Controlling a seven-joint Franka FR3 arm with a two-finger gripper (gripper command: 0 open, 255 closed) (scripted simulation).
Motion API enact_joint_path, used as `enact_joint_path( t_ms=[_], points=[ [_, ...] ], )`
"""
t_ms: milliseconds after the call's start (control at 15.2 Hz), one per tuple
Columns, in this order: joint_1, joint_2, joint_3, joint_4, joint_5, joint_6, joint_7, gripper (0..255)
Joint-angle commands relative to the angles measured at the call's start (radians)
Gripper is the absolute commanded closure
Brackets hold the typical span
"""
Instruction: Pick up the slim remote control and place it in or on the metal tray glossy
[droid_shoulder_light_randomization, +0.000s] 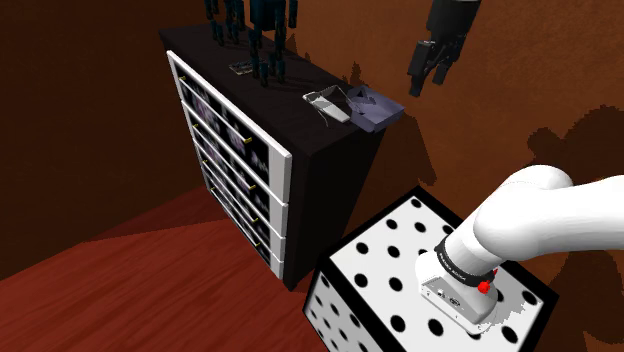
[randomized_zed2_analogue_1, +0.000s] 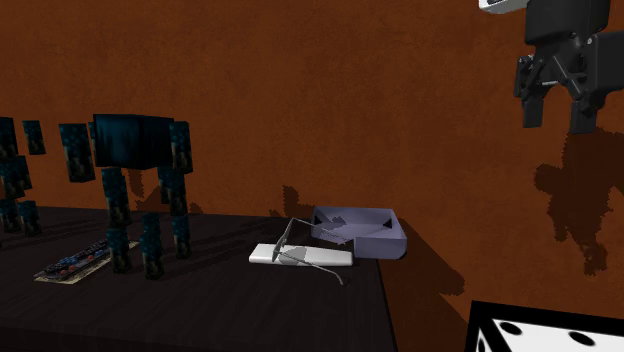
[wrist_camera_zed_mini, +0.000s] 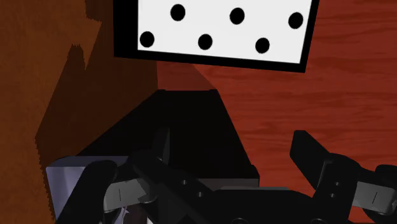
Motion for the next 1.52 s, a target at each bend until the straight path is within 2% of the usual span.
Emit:
enact_joint_path(
  t_ms=[0, 726, 1452],
  points=[
    [0.0, 0.0, 0.0, 0.0, 0.0, 0.0, 0.0, 0],
    [-0.017, 0.316, -0.062, 0.015, -0.022, 0.34, -0.066, 0],
    [-0.028, 0.702, -0.107, 0.199, 0.006, 0.579, -0.142, 0]
  ],
)
